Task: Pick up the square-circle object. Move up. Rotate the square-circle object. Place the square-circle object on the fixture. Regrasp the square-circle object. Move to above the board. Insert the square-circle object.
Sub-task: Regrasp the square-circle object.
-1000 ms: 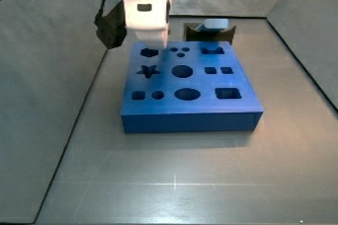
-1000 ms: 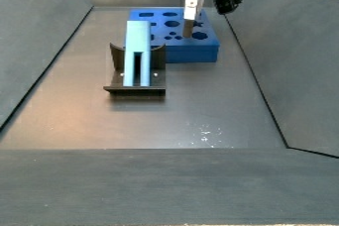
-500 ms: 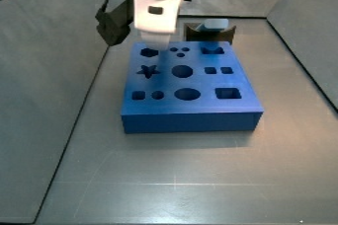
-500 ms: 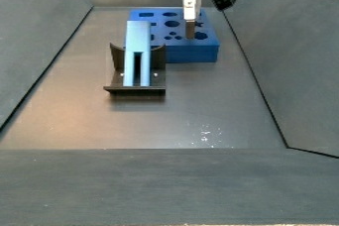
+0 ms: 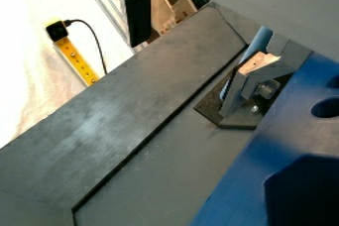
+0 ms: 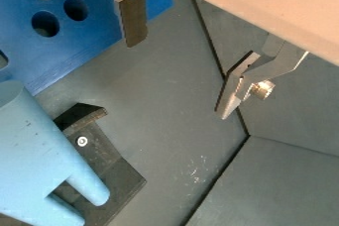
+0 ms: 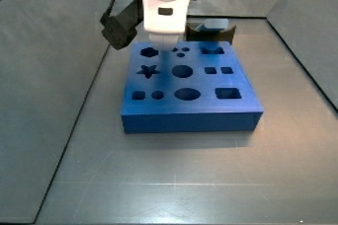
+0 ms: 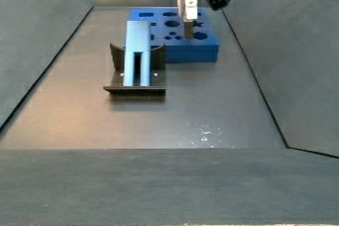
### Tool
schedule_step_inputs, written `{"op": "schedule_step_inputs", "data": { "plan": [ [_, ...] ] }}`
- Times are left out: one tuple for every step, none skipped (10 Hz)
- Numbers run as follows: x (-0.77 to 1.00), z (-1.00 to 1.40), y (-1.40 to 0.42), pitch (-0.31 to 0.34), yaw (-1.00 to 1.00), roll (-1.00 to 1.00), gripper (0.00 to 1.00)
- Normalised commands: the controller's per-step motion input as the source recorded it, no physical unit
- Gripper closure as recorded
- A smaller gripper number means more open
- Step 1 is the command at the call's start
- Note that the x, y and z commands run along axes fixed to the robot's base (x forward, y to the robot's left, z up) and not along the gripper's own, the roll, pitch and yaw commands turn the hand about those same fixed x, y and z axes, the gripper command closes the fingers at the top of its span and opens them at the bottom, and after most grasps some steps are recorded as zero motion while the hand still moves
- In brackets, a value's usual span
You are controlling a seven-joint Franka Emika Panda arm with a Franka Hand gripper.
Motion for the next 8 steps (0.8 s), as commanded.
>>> {"op": "schedule_step_inputs", "data": {
  "plan": [
    [1.0, -0.01, -0.02, -0.104, 0.12, -0.01, 0.0],
    [1.0, -0.03, -0.02, -0.085, 0.06, 0.01, 0.0],
    [1.0, -0.03, -0.01, -0.079, 0.03, 0.03, 0.0],
    [1.0, -0.03, -0.01, -0.066, 0.0, 0.04, 0.0],
    [1.0, -0.03, -0.01, -0.045, -0.03, 0.05, 0.0],
    [1.0, -0.03, -0.01, -0.032, -0.04, 0.05, 0.0],
    [1.0, -0.04, -0.01, 0.007, -0.06, 0.05, 0.0],
    [1.0, -0.04, -0.01, 0.035, -0.06, 0.05, 0.0]
  ]
}}
